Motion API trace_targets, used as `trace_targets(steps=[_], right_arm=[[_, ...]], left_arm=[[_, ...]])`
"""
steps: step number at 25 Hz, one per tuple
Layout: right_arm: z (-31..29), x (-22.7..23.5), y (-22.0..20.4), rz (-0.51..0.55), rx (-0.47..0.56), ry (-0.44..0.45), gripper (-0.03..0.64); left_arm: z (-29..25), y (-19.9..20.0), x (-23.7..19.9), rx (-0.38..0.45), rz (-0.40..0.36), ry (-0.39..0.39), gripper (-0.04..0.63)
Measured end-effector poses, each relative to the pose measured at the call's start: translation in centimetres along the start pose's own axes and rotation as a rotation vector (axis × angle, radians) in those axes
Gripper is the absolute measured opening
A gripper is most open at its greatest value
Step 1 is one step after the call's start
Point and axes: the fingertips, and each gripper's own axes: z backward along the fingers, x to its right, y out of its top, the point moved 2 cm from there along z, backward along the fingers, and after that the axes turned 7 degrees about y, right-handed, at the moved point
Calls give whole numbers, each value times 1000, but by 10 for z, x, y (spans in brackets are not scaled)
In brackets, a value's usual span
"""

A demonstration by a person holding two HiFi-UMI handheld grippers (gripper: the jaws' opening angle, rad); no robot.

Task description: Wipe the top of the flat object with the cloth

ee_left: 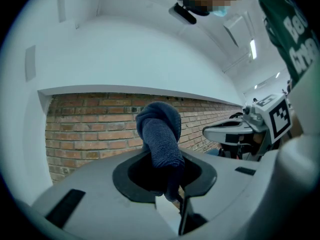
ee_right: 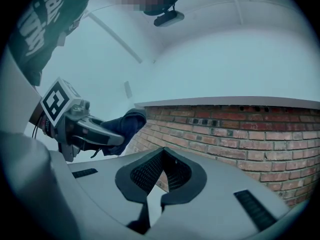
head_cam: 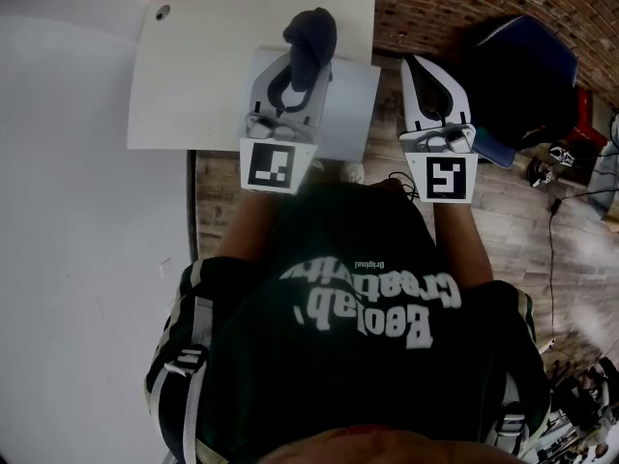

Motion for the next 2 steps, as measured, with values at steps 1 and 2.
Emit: trace_targets(steps=[1, 2], right_arm=[[0, 0, 1, 2, 1, 0, -9], [0, -1, 1, 3, 2, 0, -9]], left_arm=[[1, 0, -1, -3, 0, 1, 84], [1, -1, -2, -5, 0, 2, 86]])
